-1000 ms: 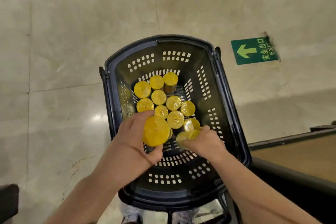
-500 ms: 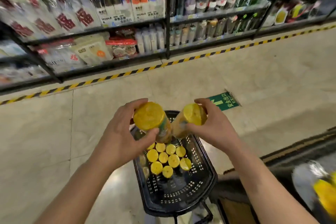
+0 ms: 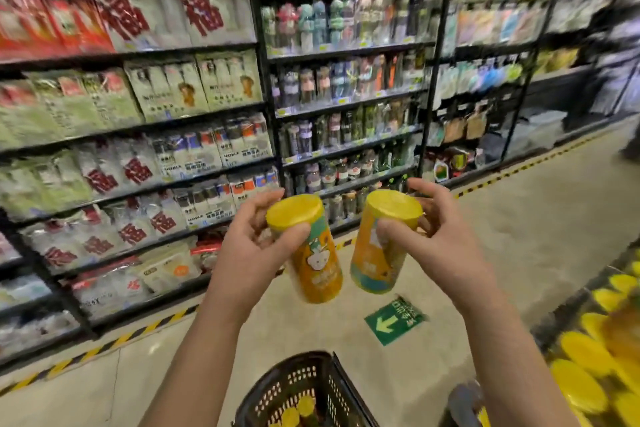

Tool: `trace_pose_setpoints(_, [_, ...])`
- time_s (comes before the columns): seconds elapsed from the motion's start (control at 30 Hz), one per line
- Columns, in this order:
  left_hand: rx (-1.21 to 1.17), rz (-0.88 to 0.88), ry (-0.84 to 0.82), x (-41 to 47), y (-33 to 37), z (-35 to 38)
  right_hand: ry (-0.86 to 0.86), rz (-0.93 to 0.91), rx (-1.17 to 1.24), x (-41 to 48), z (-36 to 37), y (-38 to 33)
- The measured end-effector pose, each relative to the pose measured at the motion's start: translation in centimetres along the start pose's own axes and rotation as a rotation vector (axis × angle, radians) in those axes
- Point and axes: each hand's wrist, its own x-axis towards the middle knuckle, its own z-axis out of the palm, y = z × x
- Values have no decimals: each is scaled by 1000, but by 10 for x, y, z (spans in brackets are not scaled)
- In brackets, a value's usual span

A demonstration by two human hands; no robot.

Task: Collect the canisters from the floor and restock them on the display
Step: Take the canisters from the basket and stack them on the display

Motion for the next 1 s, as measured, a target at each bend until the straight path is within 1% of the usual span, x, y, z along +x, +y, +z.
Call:
trace_pose_setpoints(0.13, [-28,47,-45,4,30,26,120,-48,85,-9,-36,-24])
trace_pose_setpoints(0.23, [-62,46,-83,2,40,44,163,-75,95,-21,-62,-34])
trace_pose_setpoints(0.43, [-97,79,-204,-6,55,85,249,-76,-66,-64,-111,-58])
trace_pose_setpoints(0.5, [-90,79,-271,-9,55,100,325,-63,-110,-81,-126,-62])
trace_pose_setpoints(0.63, [-61,99,-474,-18,50,139,511,-8,-216,-126,-154,-57])
trace_pose_setpoints(0.8, [-115,98,-691,-50,41,194,695,75,-327,-186,-186,-54])
trace_pose_setpoints(0.87, [-138,94,-758,-65,41,217,772,104,-348,-208,-200,-53])
trace_pose_setpoints(1.0, [-161,136,-826,-93,44,262,896,137,-344,-242,-229,-47])
